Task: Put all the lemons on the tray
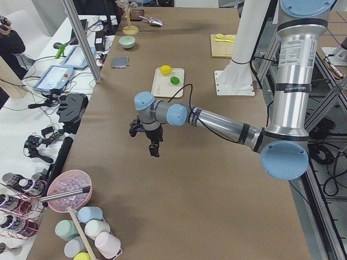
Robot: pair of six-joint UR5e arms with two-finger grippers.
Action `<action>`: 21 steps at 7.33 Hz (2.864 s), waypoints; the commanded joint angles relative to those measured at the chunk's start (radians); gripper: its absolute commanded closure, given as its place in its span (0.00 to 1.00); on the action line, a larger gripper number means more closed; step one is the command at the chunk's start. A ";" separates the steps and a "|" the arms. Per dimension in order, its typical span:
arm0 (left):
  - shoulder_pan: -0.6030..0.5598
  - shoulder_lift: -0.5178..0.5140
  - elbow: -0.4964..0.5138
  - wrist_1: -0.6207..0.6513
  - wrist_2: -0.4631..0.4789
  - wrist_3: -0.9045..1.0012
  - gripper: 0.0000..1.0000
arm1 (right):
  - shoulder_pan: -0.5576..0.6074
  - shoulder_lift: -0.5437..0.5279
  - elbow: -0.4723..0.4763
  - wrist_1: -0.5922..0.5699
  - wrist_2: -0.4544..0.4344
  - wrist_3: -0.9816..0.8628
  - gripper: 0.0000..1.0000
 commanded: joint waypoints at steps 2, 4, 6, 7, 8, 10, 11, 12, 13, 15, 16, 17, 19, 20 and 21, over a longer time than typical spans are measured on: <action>-0.166 0.079 0.044 -0.005 -0.002 0.221 0.02 | 0.001 -0.001 0.001 -0.002 0.019 0.000 0.01; -0.236 0.102 0.078 -0.005 -0.002 0.326 0.02 | 0.001 0.002 0.002 -0.045 0.018 -0.005 0.01; -0.303 0.132 0.112 -0.006 -0.002 0.403 0.02 | 0.001 0.002 0.001 -0.050 0.016 -0.029 0.01; -0.325 0.158 0.104 -0.006 -0.002 0.427 0.02 | 0.002 0.000 -0.001 -0.051 0.018 -0.029 0.01; -0.326 0.174 0.098 -0.006 -0.003 0.429 0.02 | 0.002 0.000 -0.001 -0.051 0.018 -0.029 0.01; -0.329 0.175 0.087 -0.003 -0.058 0.426 0.02 | 0.002 0.000 -0.001 -0.051 0.018 -0.029 0.01; -0.329 0.175 0.086 -0.003 -0.058 0.428 0.02 | 0.002 0.002 0.004 -0.062 0.018 -0.031 0.01; -0.329 0.174 0.086 -0.003 -0.057 0.426 0.02 | 0.002 0.002 0.004 -0.064 0.018 -0.031 0.01; -0.329 0.174 0.086 -0.002 -0.060 0.425 0.02 | 0.002 0.002 0.004 -0.064 0.016 -0.031 0.01; -0.329 0.165 0.086 0.012 -0.057 0.418 0.02 | 0.002 0.002 0.004 -0.064 0.014 -0.031 0.01; -0.331 0.172 0.089 0.006 -0.058 0.418 0.02 | 0.002 0.002 0.004 -0.064 0.014 -0.031 0.01; -0.329 0.172 0.089 0.007 -0.058 0.418 0.02 | 0.002 0.002 0.004 -0.064 0.013 -0.031 0.01; -0.329 0.171 0.087 0.004 -0.058 0.418 0.02 | 0.002 0.002 0.005 -0.064 0.013 -0.031 0.01; -0.329 0.171 0.089 0.004 -0.058 0.418 0.02 | 0.002 0.002 0.005 -0.064 0.013 -0.031 0.01; -0.329 0.171 0.087 0.004 -0.058 0.418 0.02 | 0.002 0.002 0.005 -0.064 0.013 -0.031 0.01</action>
